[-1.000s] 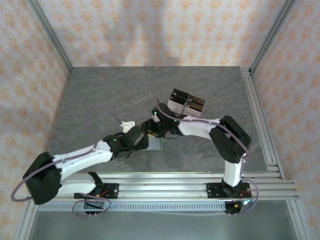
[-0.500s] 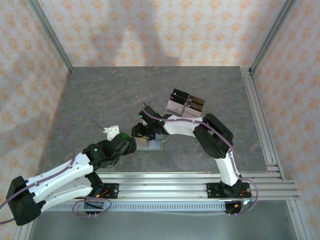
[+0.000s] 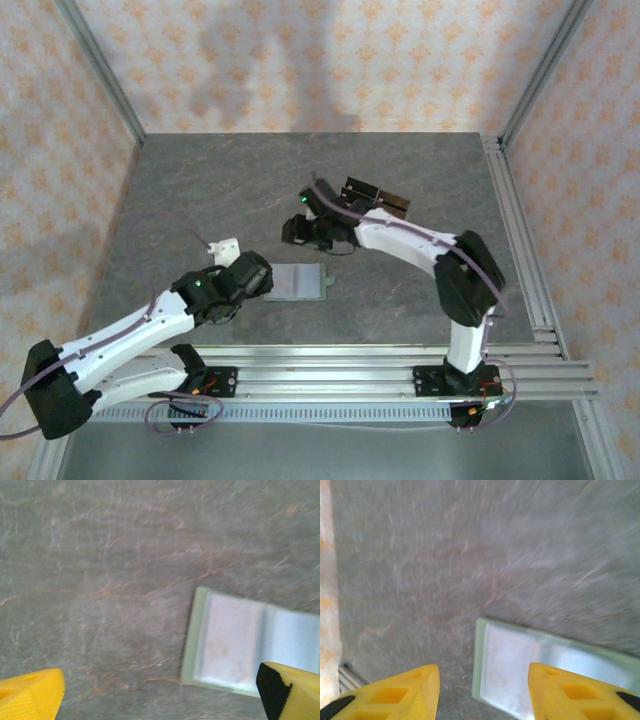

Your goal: Put the credit cards into the card holder

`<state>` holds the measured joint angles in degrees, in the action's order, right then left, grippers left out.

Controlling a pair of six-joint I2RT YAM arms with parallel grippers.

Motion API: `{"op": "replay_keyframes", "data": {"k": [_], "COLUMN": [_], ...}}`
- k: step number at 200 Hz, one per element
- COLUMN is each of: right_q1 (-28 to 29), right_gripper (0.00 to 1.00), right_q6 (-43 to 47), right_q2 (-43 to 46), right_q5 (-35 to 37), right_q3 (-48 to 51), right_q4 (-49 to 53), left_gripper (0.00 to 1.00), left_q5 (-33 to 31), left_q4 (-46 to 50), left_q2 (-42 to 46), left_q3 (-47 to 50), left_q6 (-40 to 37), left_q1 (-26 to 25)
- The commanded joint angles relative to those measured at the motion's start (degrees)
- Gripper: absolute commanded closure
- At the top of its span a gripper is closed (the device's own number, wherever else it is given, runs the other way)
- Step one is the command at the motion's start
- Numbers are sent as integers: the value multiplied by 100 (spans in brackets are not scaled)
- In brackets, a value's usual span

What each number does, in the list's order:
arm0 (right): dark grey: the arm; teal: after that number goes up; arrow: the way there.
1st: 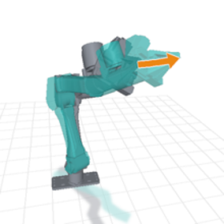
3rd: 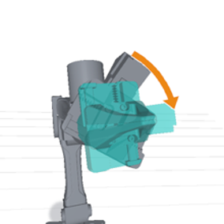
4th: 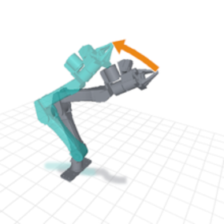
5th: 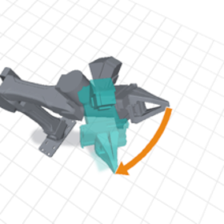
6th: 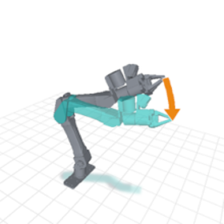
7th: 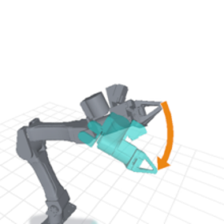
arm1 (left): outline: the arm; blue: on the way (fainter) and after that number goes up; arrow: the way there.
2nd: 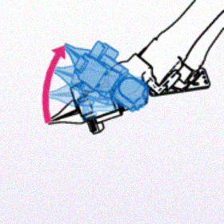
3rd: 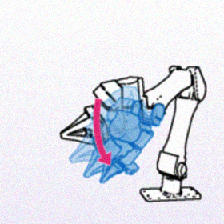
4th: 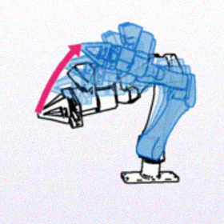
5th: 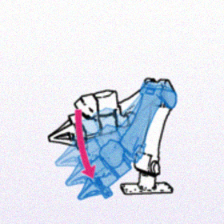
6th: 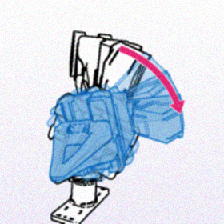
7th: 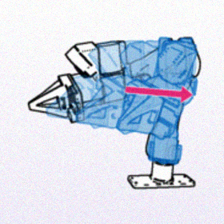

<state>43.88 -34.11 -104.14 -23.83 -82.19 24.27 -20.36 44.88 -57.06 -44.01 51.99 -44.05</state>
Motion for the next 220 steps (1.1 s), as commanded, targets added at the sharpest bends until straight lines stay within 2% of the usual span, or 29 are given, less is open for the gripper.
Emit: {"op": "replay_keyframes", "data": {"k": [1,28,55,101,145,220], "right_q1": [-355,-738,-862,-975,-1034,-1140], "right_gripper": [49,49,49,49,49,49], "right_q6": [720,1694,2550,3185,3452,3515], "right_q2": [398,378,64,-604,-1123,-1335], "right_q5": [781,1567,2519,3735,4156,3976], "right_q3": [63,-219,-808,-1317,-1483,-1258], "right_q4": [927,1833,2700,3413,3558,3348], "left_gripper": [0,0,0,0,0,0], "left_q5": [-70,7,-55,401,886,1276], "left_q4": [516,1232,2068,2622,2493,2267], "left_q2": [-366,-1062,-1735,-2285,-2330,-2644], "left_q3": [-880,-2113,-3412,-4777,-5437,-6195], "left_q6": [-118,173,552,1149,1558,1534], "left_q1": [106,234,301,349,354,340]}}
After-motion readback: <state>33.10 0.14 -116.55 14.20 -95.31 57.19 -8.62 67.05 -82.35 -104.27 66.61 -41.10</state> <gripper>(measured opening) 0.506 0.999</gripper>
